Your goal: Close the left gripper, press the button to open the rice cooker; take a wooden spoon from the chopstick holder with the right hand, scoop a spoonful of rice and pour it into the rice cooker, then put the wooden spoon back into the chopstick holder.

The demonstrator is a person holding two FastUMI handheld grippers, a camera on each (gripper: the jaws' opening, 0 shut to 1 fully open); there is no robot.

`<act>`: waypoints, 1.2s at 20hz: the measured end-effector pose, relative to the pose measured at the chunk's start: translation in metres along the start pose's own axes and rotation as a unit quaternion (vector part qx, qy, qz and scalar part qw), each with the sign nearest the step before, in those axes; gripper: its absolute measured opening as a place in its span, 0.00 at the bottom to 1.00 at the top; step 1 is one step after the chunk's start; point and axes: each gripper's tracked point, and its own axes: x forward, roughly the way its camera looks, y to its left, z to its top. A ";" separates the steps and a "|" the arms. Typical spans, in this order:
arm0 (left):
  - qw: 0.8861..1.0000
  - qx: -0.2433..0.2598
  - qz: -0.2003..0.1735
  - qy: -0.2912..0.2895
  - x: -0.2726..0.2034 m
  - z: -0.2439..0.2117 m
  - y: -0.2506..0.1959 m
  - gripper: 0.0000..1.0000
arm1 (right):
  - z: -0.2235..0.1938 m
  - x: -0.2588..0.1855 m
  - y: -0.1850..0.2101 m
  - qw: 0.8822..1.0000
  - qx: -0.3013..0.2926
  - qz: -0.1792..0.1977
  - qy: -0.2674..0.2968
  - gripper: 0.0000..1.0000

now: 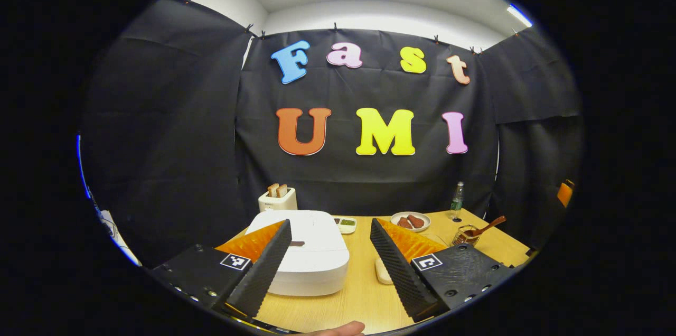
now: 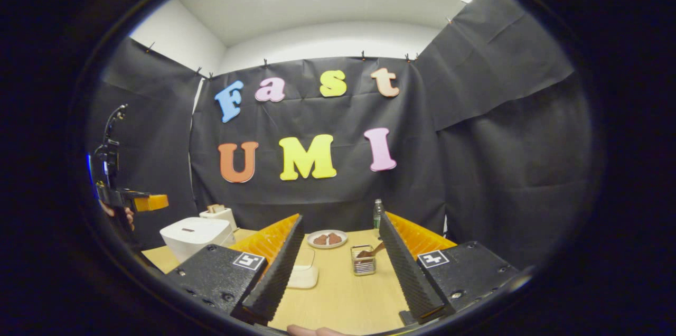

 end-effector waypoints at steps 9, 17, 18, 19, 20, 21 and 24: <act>0.999 0.031 0.032 -0.012 -0.049 -0.012 0.001 0.94 | 0.006 0.007 -0.004 0.999 -0.042 -0.008 0.014 0.90; 0.999 0.031 -0.012 -0.036 -0.053 -0.005 -0.036 0.94 | -0.002 0.012 0.003 0.999 -0.031 0.000 0.033 0.90; 0.999 0.031 -0.008 -0.039 -0.052 -0.006 -0.035 0.94 | -0.004 0.011 0.002 0.999 -0.030 0.002 0.034 0.90; 0.999 0.030 -0.009 -0.036 -0.051 -0.010 -0.038 0.94 | -0.006 0.009 0.000 0.999 -0.029 0.002 0.034 0.90; 0.999 0.030 -0.016 -0.032 -0.052 -0.015 -0.043 0.94 | -0.007 0.008 -0.003 0.999 -0.029 0.001 0.033 0.90; 0.999 0.031 -0.020 -0.027 -0.052 -0.019 -0.045 0.94 | -0.009 0.007 -0.007 0.999 -0.030 0.000 0.032 0.90; 0.999 0.042 -0.002 -0.030 -0.055 -0.017 -0.038 0.94 | -0.015 0.004 -0.019 0.999 -0.029 -0.012 0.038 0.90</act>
